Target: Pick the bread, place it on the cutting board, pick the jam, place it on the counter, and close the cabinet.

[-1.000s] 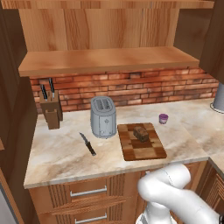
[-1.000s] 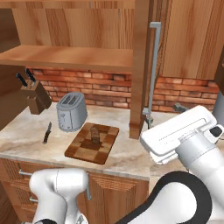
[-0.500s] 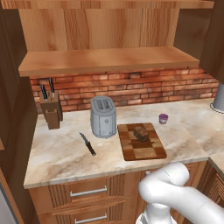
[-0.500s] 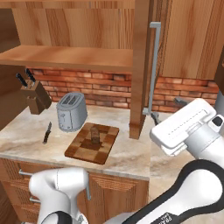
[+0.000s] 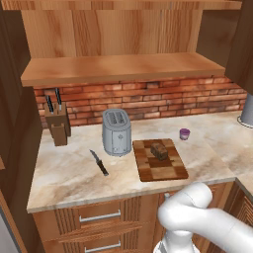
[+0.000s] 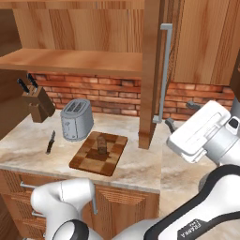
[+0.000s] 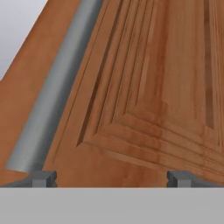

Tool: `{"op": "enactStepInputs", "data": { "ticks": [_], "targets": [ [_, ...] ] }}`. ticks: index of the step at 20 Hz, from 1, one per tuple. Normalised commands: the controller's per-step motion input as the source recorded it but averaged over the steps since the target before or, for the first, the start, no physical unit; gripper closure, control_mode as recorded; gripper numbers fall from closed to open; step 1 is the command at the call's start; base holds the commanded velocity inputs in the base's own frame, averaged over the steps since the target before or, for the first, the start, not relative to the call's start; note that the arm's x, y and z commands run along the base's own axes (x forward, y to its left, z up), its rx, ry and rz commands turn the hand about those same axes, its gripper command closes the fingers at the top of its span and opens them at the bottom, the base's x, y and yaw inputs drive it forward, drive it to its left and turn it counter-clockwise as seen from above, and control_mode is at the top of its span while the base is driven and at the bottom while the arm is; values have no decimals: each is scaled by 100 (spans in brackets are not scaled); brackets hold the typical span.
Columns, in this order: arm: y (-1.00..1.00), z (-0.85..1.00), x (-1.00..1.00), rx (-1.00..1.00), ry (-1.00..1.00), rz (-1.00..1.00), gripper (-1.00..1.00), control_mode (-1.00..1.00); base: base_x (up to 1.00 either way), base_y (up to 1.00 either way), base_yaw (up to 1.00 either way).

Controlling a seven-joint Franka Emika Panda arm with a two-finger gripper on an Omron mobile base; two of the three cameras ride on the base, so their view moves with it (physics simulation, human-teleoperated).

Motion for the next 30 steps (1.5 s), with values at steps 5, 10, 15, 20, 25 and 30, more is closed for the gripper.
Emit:
{"op": "enactStepInputs", "data": {
  "ticks": [5, 10, 15, 20, 25, 30],
  "targets": [
    [0, 0, 0, 0, 0, 2, -100, -100, 0, 0, 0],
    [0, 0, 0, 0, 0, 2, -100, -100, 0, 0, 0],
    [0, 0, 0, 0, 1, 3, -100, -100, 0, 0, 0],
    [0, 0, 0, 0, 3, 5, -100, -100, 0, 0, 0],
    [0, 0, 0, 0, 2, 5, -100, -100, 0, 0, 0],
    [0, 0, 0, 0, 2, 5, -100, -100, 0, 0, 0]
  ]
}}
